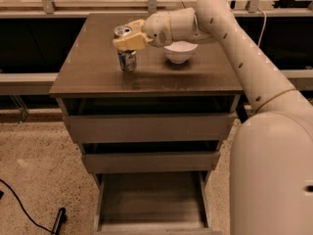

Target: Pick redbull can from bottom drawer and place on counter

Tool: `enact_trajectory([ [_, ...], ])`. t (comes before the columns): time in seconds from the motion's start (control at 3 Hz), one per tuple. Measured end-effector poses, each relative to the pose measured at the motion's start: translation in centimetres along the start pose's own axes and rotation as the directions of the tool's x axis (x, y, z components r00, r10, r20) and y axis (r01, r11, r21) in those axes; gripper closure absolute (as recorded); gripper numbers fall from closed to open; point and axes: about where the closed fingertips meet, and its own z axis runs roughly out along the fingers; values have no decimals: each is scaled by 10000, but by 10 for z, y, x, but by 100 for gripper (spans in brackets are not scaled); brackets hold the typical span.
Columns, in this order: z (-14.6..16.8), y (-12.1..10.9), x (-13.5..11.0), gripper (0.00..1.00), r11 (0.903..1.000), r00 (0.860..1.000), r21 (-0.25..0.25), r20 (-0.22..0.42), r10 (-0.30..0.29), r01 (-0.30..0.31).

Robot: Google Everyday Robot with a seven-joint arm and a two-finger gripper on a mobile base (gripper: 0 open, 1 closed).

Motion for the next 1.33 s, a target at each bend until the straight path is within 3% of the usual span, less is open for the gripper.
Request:
enact_trajectory([
  [0.33,17,-23,7,100,9913,9915,156,11,1304,-1304],
  [0.67,20,-23,6,82,9882,9883,134,7,1527,-1527],
  [1.33,26,-21,7,36,9878,9878,31,1,1560,-1560],
])
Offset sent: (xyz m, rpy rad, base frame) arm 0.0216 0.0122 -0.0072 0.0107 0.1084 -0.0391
